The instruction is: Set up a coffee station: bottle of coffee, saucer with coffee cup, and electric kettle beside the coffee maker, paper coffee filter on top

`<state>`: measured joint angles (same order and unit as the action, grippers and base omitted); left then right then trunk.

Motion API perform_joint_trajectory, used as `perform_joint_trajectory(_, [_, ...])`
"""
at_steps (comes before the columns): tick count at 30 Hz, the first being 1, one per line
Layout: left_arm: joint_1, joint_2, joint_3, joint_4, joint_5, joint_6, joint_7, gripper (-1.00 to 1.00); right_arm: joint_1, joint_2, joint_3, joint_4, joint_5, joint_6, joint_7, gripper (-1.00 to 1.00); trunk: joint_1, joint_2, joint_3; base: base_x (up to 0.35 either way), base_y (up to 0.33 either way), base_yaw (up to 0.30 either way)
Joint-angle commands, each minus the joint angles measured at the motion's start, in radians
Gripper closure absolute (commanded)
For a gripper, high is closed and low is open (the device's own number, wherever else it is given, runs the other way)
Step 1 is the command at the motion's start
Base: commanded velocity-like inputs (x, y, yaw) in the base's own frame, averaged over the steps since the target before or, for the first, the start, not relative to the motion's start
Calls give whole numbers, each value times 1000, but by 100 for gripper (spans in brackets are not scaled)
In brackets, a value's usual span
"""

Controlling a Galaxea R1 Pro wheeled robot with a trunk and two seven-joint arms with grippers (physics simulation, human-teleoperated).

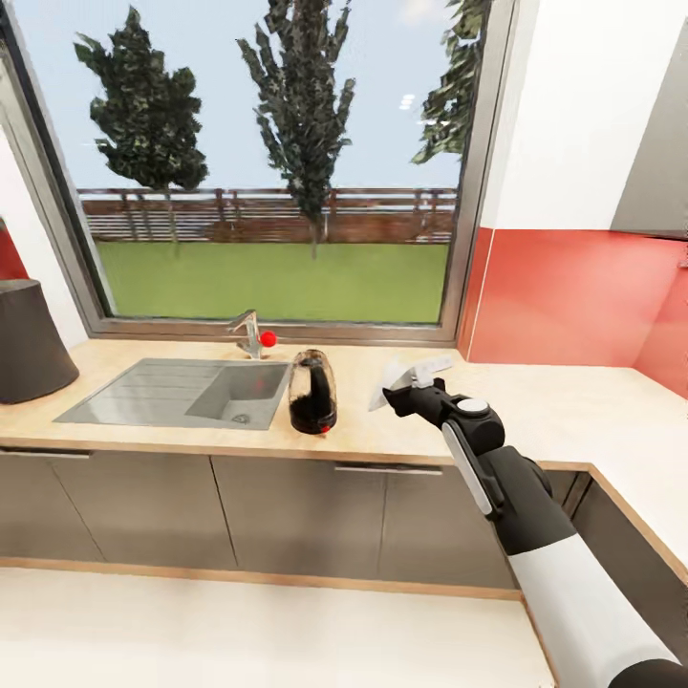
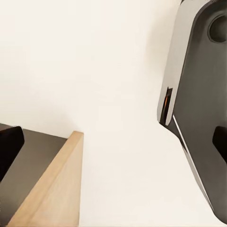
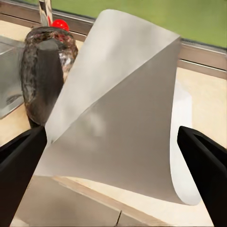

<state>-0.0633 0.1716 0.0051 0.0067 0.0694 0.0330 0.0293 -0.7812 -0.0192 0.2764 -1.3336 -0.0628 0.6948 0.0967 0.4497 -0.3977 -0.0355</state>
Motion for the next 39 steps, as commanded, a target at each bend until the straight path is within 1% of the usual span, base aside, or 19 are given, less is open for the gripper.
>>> perform_joint_trajectory(1, [-1,-1,0,1,7,2,1,-100,-1,-1,1,-1,-6,5,-2,100,0,-2,-2,-184,153,0])
perform_joint_trajectory(7, [-2,0,0,-1,7,0,1,-100,-1,1,3,2,-7,5,-2,100,0,-2,-2,-57,112,8])
perform_joint_trajectory(12, [-5,0,0,-2,8,-19,1,-100,0,8,11,4,-11,4,-1,100,0,-2,-2,-3,9,192])
perform_joint_trajectory(13, [-5,0,0,-2,8,-24,1,-100,0,9,16,5,-12,3,0,100,0,-2,-2,-1,2,261])
perform_joint_trajectory(15, [-6,-1,0,-4,9,-34,1,-100,0,11,39,5,-13,7,1,100,0,-2,-2,0,1,268])
perform_joint_trajectory(18, [-6,-1,0,-16,8,-43,1,-100,0,12,71,4,-15,32,1,100,0,-2,-2,0,0,235])
perform_joint_trajectory(21, [-6,-1,0,-20,9,-46,1,-100,0,12,81,3,-17,43,2,100,0,-2,-2,0,0,78])
perform_joint_trajectory(25, [-6,-1,0,-22,9,-47,1,-100,0,12,84,1,-19,47,2,100,0,-2,-2,0,0,11])
perform_joint_trajectory(28, [-6,-1,0,-22,9,-47,1,-100,0,12,83,1,-34,48,2,100,0,-2,-2,0,0,0])
perform_joint_trajectory(31, [-6,-1,0,-22,9,-47,1,-100,0,11,83,1,-65,49,2,100,0,-2,-3,0,0,47])
perform_joint_trajectory(32, [-6,0,1,-22,9,-48,1,-100,0,11,84,0,-110,51,2,100,0,-2,-4,0,0,208])
perform_joint_trajectory(39, [-6,-1,1,-23,9,-48,1,-100,0,12,85,-1,-115,51,3,100,0,-2,-11,0,0,215])
